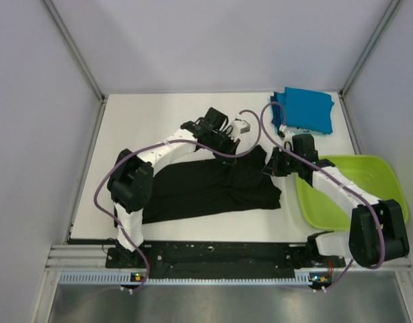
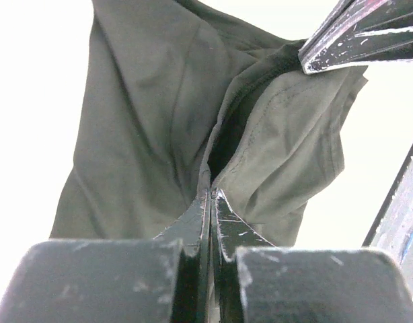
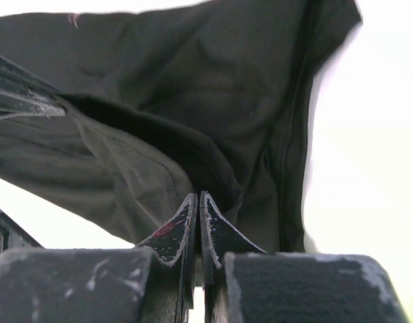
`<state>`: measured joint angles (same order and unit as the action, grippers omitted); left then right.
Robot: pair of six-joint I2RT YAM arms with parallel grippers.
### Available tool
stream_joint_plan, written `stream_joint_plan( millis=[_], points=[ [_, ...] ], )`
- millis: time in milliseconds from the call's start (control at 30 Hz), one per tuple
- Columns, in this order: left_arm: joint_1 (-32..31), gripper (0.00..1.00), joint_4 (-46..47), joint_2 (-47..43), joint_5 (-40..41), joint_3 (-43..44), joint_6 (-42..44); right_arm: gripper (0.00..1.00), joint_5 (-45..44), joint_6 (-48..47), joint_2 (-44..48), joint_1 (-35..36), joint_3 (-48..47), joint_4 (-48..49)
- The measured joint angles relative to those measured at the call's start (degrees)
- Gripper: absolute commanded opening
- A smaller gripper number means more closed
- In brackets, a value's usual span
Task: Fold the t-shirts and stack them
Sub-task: Fold the other side of the tshirt into a rectangle
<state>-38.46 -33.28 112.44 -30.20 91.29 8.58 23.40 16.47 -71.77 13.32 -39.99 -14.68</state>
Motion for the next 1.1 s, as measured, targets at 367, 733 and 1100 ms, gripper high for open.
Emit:
stream_joint_plan(
  millis=[367, 733, 1100],
  points=[
    [5.3, 0.0, 8.0, -2.5, 6.2, -9.7, -8.4, 0.0, 1.2, -1.9, -16.5, 0.0, -6.4, 16.2],
    [6.1, 0.0, 9.8, 0.1, 6.7, -9.7, -10.6, 0.03, 0.3, -3.0, -23.4, 0.0, -11.1, 20.7],
    [6.1, 0.38, 7.0, 2.9, 10.3, -7.1, -10.9, 0.44, -3.5, -6.1, -28.7, 0.0, -21.1, 11.5]
  ],
)
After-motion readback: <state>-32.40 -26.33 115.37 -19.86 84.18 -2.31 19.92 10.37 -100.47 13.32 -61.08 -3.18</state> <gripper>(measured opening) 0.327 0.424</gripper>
